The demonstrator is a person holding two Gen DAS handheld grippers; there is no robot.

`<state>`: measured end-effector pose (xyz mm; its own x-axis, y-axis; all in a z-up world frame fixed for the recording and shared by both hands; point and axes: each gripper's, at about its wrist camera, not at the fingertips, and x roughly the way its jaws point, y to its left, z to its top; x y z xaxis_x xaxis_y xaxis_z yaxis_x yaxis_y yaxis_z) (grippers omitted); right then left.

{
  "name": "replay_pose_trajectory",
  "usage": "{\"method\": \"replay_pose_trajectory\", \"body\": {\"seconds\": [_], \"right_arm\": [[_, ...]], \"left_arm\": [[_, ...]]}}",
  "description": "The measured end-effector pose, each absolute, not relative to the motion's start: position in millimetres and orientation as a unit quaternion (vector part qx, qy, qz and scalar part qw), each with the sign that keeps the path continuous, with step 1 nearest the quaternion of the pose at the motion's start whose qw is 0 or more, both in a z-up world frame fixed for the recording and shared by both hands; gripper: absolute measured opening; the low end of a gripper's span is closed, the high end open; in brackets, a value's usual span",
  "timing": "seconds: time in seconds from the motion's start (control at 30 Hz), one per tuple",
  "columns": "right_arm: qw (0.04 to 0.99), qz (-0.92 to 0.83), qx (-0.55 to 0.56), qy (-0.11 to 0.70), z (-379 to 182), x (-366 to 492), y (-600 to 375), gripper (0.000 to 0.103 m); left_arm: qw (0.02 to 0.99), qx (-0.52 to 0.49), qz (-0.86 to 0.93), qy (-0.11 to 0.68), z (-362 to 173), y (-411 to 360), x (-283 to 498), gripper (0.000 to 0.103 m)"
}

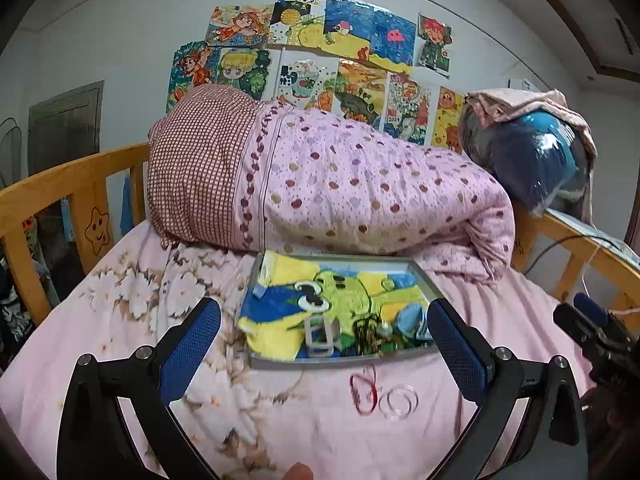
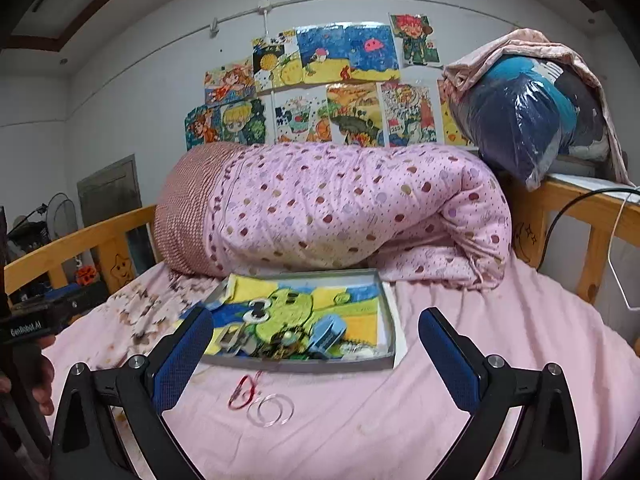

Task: Organize jewelry
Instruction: 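Lift both tools away from the tray back over the remaining jewelry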

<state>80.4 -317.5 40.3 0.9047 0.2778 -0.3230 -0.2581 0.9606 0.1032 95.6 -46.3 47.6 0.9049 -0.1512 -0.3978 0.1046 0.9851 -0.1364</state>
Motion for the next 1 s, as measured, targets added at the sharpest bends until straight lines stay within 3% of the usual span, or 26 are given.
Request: {"method": "replay_pose_trajectory", "body": {"seconds": [0.37,1.0], "right_arm": [[0.966,0.131,0.014,0.223,26.4,52.7,-304.0,0.103],[0.942,0.095,0.019,0.322,-12.4,73.5,-306.1,0.103]], "left_arm": [[0.967,-0.05,-0.064,0.24,16.7,-42.3,59.0,0.101],[0.95,-0.038,-0.029,0.308,-24.9,-37.4,63.8,0.101]]}}
